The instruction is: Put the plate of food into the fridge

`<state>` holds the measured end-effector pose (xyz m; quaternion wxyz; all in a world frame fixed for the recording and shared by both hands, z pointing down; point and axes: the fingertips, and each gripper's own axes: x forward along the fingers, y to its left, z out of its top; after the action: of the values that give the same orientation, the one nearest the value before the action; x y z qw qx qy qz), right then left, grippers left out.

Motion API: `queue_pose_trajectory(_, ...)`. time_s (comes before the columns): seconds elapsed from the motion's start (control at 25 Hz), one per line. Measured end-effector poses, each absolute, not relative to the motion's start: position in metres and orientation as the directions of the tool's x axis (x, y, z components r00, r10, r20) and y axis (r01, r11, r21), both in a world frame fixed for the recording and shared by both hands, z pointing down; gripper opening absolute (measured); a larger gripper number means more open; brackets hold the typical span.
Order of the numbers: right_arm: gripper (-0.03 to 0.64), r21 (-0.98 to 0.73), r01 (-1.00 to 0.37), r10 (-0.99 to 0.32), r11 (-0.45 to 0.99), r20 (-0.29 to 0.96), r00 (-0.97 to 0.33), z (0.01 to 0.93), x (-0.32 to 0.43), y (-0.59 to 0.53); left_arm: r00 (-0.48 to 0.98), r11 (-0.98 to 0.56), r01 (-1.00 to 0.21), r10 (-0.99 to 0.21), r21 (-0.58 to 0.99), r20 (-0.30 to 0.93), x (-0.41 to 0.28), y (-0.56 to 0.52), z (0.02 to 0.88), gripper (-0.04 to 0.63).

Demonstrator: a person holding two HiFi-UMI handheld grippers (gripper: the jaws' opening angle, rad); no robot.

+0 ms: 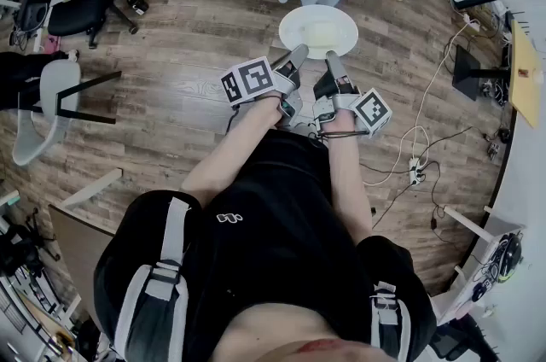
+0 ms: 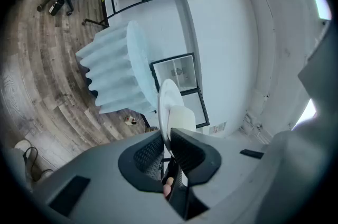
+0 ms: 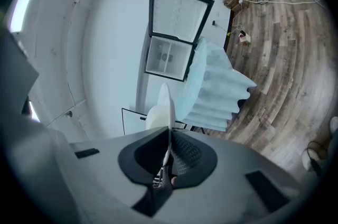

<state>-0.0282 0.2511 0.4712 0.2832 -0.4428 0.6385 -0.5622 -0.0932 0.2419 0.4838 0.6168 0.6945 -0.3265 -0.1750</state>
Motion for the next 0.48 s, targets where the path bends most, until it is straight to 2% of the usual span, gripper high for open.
queue_pose_trajectory(0.48, 0.02, -0.984, -0.175, -0.858, -0.013, 0.101, -0.504, 0.479, -0.064, 0.258, 0.68, -0.015, -0.273, -0.71, 0.962, 0.182, -0.129, 0.252, 0.487, 0.038)
